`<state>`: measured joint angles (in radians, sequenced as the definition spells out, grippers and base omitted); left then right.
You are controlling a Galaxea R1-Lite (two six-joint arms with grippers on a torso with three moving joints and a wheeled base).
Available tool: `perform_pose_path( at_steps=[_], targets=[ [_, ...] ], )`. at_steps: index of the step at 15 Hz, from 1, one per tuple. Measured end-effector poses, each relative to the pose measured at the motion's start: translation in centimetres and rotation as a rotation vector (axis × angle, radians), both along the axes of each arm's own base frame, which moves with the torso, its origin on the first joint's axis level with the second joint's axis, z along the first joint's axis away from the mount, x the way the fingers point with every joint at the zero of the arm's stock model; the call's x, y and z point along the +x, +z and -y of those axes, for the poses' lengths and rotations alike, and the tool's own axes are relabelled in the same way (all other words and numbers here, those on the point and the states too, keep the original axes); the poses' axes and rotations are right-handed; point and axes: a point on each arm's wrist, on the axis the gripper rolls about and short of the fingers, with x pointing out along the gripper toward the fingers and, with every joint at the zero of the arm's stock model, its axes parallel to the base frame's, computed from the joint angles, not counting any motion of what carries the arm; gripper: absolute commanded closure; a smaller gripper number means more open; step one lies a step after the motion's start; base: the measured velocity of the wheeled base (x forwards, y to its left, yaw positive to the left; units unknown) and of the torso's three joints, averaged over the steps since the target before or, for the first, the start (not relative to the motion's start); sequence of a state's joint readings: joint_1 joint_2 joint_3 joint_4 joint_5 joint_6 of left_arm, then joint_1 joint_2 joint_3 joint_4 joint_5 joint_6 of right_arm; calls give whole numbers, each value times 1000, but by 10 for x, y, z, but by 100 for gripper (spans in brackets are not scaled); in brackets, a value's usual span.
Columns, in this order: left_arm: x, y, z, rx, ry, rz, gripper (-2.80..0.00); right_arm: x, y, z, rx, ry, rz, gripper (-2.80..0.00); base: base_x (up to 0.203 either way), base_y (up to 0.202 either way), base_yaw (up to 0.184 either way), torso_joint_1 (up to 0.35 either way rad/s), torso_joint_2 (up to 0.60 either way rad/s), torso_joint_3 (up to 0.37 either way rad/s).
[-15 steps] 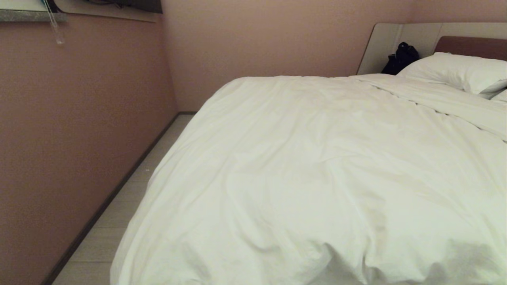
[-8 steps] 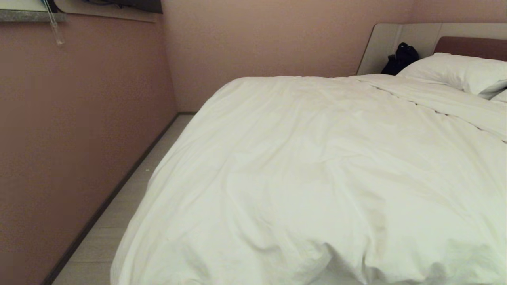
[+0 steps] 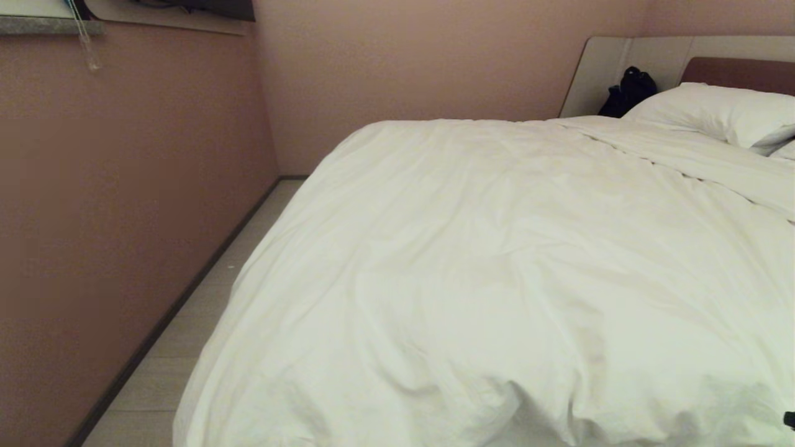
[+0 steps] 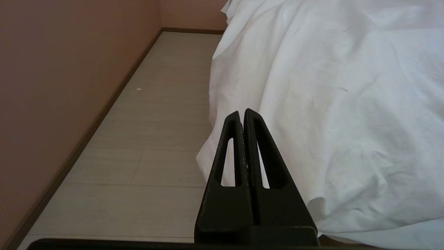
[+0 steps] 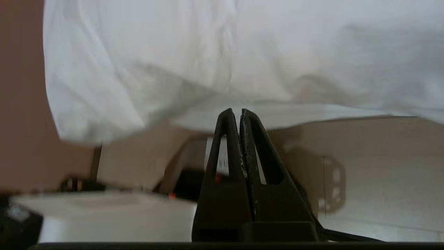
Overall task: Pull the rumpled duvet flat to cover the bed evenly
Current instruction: Flatten the corners of the folded blanket
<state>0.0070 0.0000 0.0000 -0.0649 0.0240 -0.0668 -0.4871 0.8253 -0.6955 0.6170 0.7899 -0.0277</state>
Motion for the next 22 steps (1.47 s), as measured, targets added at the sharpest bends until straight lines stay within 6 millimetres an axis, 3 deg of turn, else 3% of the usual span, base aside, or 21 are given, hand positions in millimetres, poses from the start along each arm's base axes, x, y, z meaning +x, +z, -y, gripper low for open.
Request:
perform_pose_path(
  at_steps=[5, 11, 14, 22],
  targets=[
    [0, 0, 0, -1, 0, 0, 0, 40, -7, -13, -138, 352, -50, 0, 0, 0, 0, 0, 0, 0],
    [0, 0, 0, -1, 0, 0, 0, 83, -15, -73, -335, 616, -29, 0, 0, 0, 0, 0, 0, 0],
    [0, 0, 0, -1, 0, 0, 0, 90, -20, -102, -478, 625, 30, 0, 0, 0, 0, 0, 0, 0],
    [0, 0, 0, -1, 0, 0, 0, 85, -45, -156, -856, 568, 93, 0, 0, 0, 0, 0, 0, 0]
  ],
)
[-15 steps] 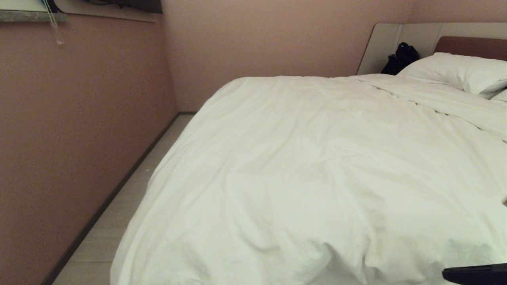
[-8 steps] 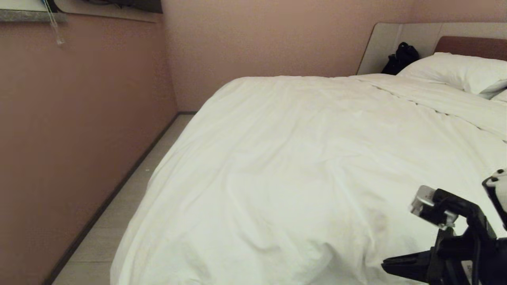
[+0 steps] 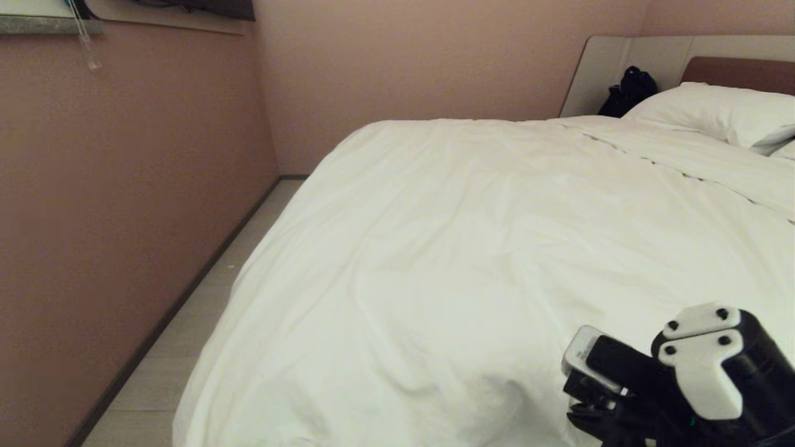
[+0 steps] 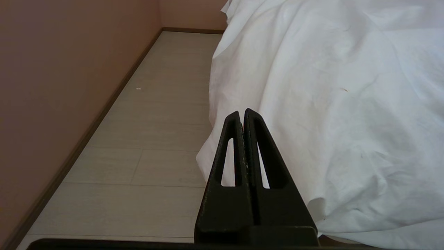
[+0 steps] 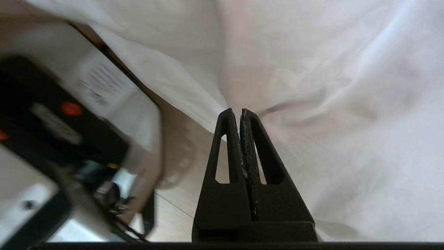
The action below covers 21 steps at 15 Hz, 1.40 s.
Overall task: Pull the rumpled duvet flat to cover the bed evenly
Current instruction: Flatten the corners of the folded blanket
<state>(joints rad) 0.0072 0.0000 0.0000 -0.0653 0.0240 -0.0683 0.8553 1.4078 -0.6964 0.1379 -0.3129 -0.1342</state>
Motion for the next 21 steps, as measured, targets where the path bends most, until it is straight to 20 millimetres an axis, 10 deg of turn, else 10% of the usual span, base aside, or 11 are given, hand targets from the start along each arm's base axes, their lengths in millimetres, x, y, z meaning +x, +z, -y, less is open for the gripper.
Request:
perform_pose_path(
  at_steps=[15, 16, 21],
  targets=[
    [0, 0, 0, 0, 0, 0, 0, -8, -66, -60, -324, 12, 120, 0, 0, 0, 0, 0, 0, 0],
    [0, 0, 0, 0, 0, 0, 0, -9, -69, -64, -322, 22, 121, -280, 0, 0, 0, 0, 0, 0],
    [0, 0, 0, 0, 0, 0, 0, -14, -80, -74, -339, 52, 118, -280, 0, 0, 0, 0, 0, 0]
  ],
)
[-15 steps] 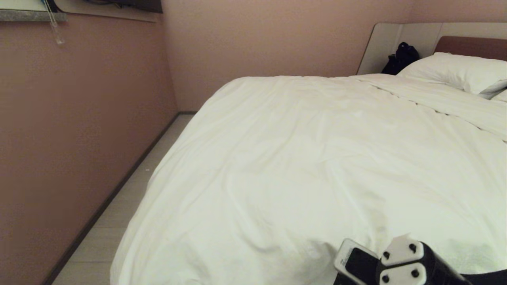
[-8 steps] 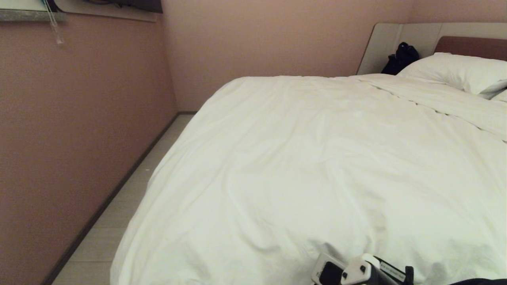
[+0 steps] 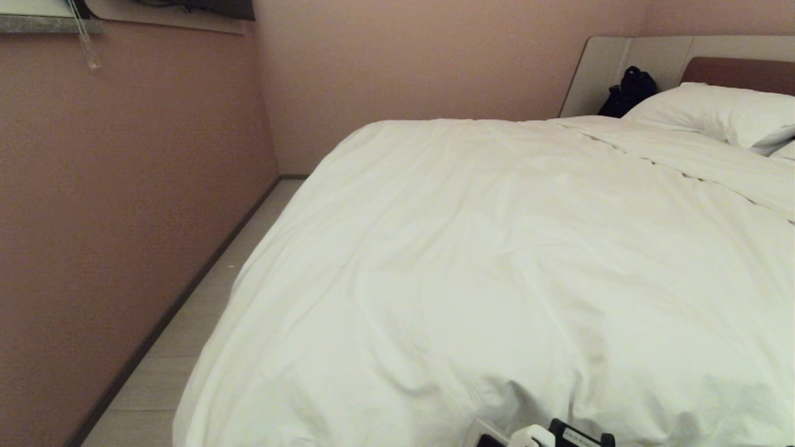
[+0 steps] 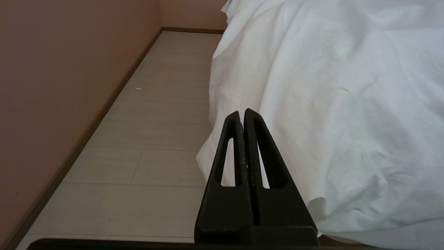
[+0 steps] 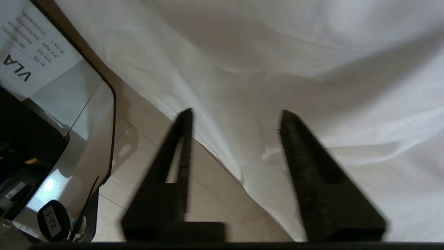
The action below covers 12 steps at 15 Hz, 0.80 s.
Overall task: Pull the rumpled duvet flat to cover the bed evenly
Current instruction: Flatten the corners of the folded blanket
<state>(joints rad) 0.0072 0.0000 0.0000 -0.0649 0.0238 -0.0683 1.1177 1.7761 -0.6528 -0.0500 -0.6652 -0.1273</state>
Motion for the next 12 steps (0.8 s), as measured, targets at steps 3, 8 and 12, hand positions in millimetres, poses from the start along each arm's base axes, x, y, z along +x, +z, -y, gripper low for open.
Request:
perform_pose_path(
  at_steps=[3, 8, 12],
  targets=[
    [0, 0, 0, 0, 0, 0, 0, -2, -6, -4, -25, 12, -7, -280, 0, 0, 0, 0, 0, 0],
    [0, 0, 0, 0, 0, 0, 0, 0, -25, -21, -76, 27, -9, -280, 0, 0, 0, 0, 0, 0],
    [0, 0, 0, 0, 0, 1, 0, 10, -41, -38, -118, 6, 46, -280, 0, 0, 0, 0, 0, 0]
  ],
)
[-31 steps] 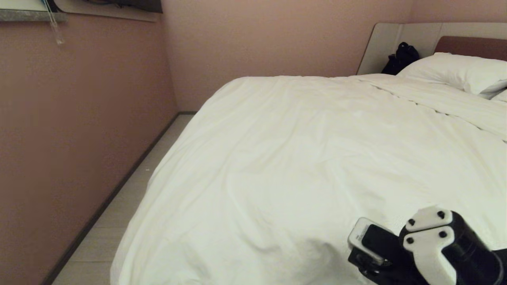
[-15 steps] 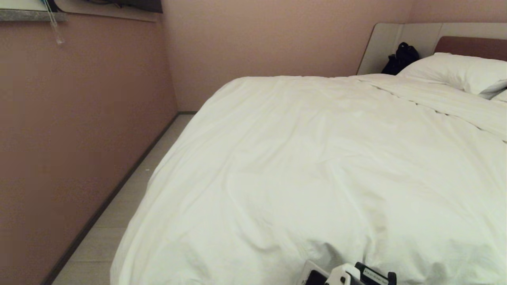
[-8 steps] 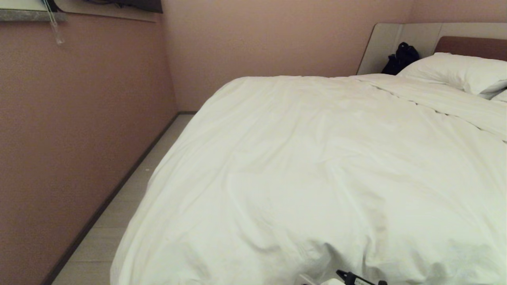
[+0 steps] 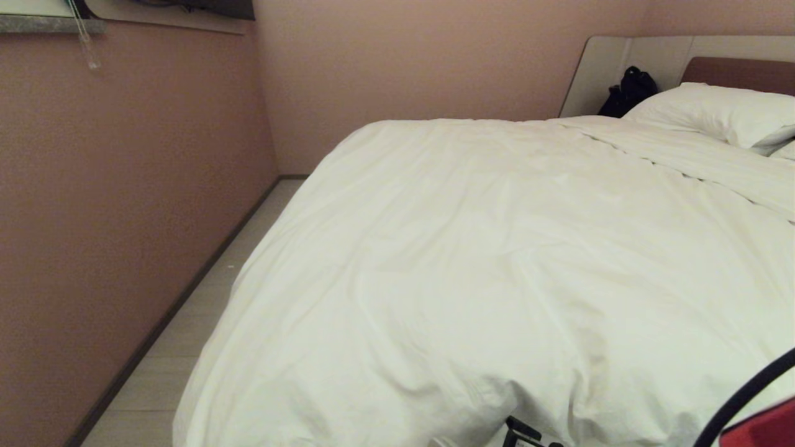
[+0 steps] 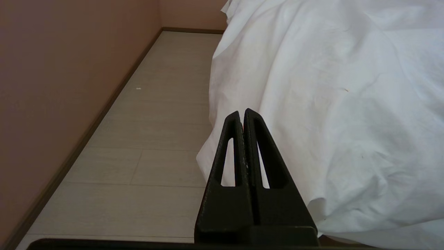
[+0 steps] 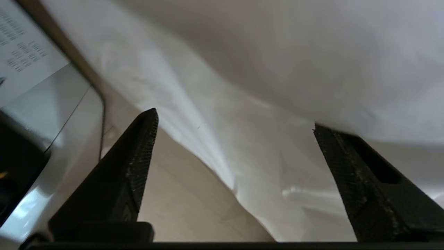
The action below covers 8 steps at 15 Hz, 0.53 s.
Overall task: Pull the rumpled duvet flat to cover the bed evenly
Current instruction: Flatten the corners of the folded blanket
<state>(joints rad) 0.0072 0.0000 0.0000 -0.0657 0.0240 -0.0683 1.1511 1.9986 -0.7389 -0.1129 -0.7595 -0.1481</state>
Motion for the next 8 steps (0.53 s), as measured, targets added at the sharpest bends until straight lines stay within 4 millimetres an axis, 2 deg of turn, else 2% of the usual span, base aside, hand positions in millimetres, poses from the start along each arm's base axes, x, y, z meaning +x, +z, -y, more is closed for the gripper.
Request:
perform_pose_path(
  at_steps=[8],
  targets=[
    [0, 0, 0, 0, 0, 0, 0, 28, -11, -8, -38, -102, 69, -280, 0, 0, 0, 0, 0, 0]
  ],
)
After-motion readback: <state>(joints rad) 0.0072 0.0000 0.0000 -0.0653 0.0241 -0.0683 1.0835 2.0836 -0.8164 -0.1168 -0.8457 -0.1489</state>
